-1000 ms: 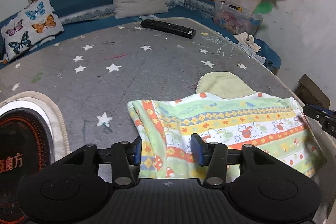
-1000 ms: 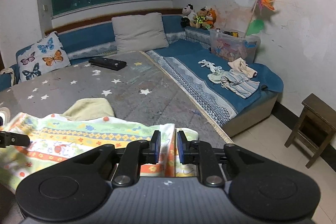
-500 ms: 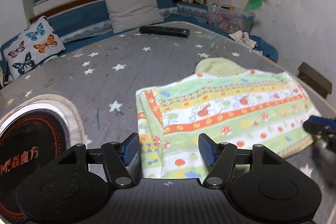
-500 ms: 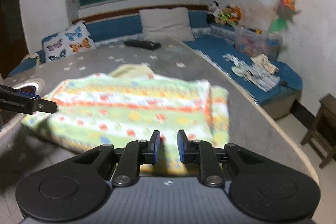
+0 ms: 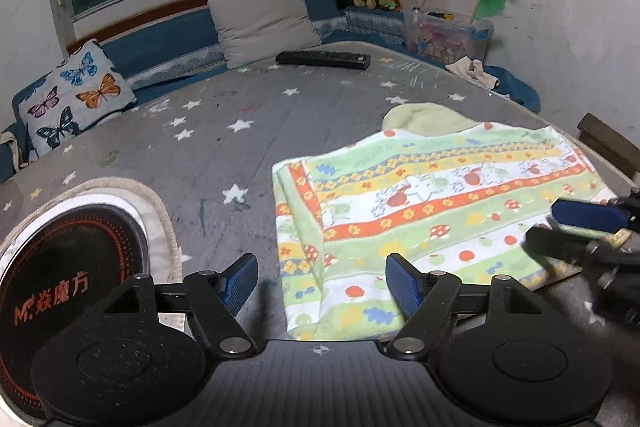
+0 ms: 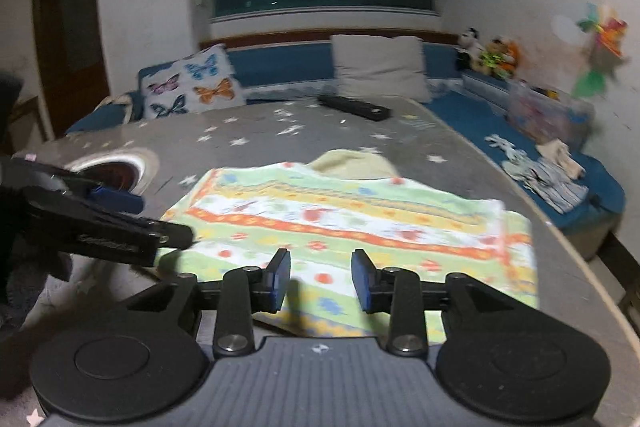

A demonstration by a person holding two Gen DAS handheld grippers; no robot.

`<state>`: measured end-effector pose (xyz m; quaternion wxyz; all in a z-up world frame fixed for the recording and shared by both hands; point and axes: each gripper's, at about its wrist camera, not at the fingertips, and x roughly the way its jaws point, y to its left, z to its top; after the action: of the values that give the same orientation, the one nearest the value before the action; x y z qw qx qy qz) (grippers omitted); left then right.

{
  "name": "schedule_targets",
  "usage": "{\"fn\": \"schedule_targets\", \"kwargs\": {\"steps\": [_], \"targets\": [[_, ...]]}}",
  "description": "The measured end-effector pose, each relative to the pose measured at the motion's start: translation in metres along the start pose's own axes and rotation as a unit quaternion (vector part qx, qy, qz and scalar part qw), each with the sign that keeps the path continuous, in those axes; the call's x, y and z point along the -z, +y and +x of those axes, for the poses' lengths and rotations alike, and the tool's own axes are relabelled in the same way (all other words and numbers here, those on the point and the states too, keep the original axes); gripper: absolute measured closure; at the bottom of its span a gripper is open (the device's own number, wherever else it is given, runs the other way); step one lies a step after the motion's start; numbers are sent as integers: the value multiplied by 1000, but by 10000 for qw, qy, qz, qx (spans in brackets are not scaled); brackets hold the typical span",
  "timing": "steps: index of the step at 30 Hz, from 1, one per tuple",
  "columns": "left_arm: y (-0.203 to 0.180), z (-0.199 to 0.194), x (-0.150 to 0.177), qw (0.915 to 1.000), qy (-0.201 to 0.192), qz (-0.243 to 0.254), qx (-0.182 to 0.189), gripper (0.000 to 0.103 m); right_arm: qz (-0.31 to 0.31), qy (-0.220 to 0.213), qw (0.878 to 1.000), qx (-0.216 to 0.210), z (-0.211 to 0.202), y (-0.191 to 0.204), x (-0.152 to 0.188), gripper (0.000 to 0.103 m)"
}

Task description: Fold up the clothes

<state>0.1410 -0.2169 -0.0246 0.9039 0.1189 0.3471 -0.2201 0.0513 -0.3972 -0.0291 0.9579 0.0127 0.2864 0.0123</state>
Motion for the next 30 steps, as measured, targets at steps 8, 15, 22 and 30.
{"fn": "schedule_targets", "kwargs": {"steps": [8, 15, 22, 30], "targets": [[6, 0, 4, 9999, 5, -104, 40, 26, -182, 92, 9998, 10, 5, -1, 0, 68], [7, 1, 5, 9999, 14, -107, 50, 25, 323, 77, 9974, 645, 25, -49, -16, 68], [6, 1, 4, 9999, 32, -122, 58, 25, 851, 261, 9909, 1006, 40, -92, -16, 67], [8, -2, 3, 9999, 46, -141, 45, 16, 683, 289, 9915, 1071, 48, -84, -19, 58]]}}
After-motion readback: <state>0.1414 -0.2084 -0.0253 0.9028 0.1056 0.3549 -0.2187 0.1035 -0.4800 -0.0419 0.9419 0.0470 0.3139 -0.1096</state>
